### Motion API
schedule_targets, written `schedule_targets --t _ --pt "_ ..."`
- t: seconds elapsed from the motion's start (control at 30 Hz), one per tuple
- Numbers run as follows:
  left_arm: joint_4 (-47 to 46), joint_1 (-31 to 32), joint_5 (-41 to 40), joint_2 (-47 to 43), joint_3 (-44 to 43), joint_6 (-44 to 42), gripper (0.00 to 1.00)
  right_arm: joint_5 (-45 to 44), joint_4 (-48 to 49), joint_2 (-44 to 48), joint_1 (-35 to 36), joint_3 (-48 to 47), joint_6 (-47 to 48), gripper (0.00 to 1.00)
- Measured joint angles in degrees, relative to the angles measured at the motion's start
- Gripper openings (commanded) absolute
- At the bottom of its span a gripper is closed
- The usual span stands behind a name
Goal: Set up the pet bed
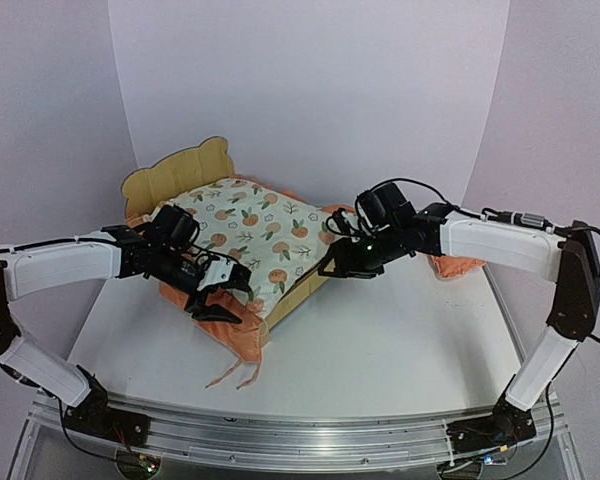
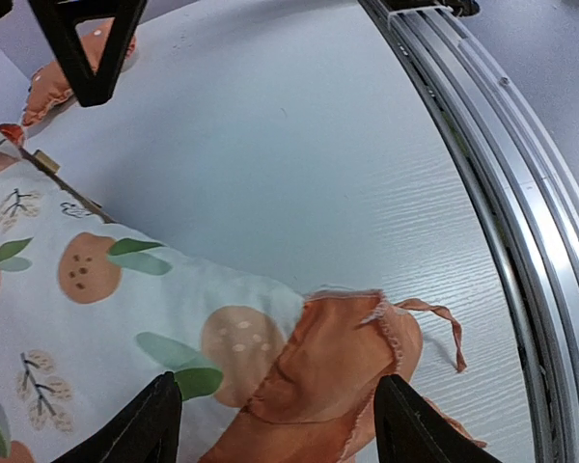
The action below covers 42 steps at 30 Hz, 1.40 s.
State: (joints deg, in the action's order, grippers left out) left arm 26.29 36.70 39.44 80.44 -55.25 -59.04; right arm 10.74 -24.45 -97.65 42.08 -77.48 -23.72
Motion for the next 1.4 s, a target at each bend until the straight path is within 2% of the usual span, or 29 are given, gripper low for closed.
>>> schedule_targets --t 0.1,0.17,0.23,0.4,0.47,0.8,1.13,1.4 --pt "-1.3 1.5 -0.6 0.3 2.6 -2.2 0.69 -0.1 1.1 0.0 0.5 1.2 -0.4 0.50" --pt "-2.5 2.0 -1.2 1.0 3.6 -3.2 0.64 -0.1 1.6 0.1 0.8 1.4 -0.7 0.48" --pt "-3.8 2.1 -2.1 1.8 3.9 -3.6 0.52 -0.1 2.2 0.1 0.9 1.4 -0.9 0.47" --pt "-8.3 2.1 -4.5 2.5 5.2 -3.6 0.12 -0.1 3.0 0.1 1.8 1.4 -1.4 0.43" --pt "-9.5 2.3 -5.7 2.5 5.4 -3.2 0.02 0.0 3.2 0.1 2.0 1.4 -1.5 0.42" --pt "-8.9 0.3 -10.4 1.5 3.3 1.8 0.00 1.7 3.7 -0.2 3.3 0.2 -0.6 0.41" --pt "-5.7 -8.7 -7.4 -0.2 -4.4 2.2 0.00 4.5 6.1 -1.5 8.5 -3.5 4.0 0.40" --pt "-5.3 -10.8 -6.6 -0.1 -5.6 1.8 0.00 1.6 13.4 -7.8 11.8 -4.4 4.9 0.40"
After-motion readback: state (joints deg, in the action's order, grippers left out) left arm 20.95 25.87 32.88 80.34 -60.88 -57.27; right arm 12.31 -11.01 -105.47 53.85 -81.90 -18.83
